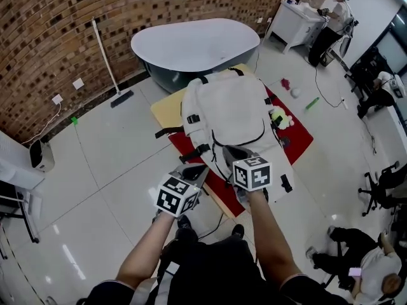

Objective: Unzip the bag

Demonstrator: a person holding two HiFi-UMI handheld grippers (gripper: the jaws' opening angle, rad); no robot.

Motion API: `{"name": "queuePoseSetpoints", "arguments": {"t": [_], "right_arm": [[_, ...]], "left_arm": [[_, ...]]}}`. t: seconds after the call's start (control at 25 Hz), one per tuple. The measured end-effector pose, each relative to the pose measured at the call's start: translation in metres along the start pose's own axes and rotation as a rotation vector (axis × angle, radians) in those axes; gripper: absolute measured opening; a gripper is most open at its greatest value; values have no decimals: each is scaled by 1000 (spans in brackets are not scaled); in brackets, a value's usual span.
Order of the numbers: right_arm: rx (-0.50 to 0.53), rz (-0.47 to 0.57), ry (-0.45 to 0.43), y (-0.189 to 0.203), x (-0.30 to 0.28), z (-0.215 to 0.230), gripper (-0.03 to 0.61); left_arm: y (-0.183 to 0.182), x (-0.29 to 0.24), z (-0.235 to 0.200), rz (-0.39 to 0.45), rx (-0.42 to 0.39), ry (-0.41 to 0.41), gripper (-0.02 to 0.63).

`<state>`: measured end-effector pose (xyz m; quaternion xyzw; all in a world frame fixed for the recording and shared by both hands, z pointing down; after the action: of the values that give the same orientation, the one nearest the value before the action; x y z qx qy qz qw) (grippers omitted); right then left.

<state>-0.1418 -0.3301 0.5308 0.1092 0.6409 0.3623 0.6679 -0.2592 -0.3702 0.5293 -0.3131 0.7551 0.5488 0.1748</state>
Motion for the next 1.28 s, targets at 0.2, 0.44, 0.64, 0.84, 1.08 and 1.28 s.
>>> {"name": "queuePoseSetpoints", "arguments": {"t": [0.2,0.44,0.64,0.84,1.08,1.28], "right_arm": [[32,152,-62,12,65,-3,6],[69,361,-126,49,166,-4,6],[125,566,-165,76,251,-16,6],[187,671,-179,100,302,-29,6],[213,710,-194,125,331,-32,6],[225,716,-198,138,346,-33,6]], "left_arm": [[-18,4,35,76,-11,-15,0],[-34,5,111,143,-70,-29,0],[-42,24,188,233,-152,-21,0],[-41,39,236,268,-195,-31,0],[-36,43,275,280,-217,-45,0],[-35,46,298,294,-229,-47,0]]}}
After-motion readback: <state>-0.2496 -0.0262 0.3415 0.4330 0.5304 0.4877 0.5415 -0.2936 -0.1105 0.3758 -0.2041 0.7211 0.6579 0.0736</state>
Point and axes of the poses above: the fingertips, and each gripper's own axes: x backward along the fingers, z to its right, y out of its underside, the point moved 4 cm from there along x, backward along the fingers, and after that the axes turned 15 degrees about -z, right-handed, at the moved point
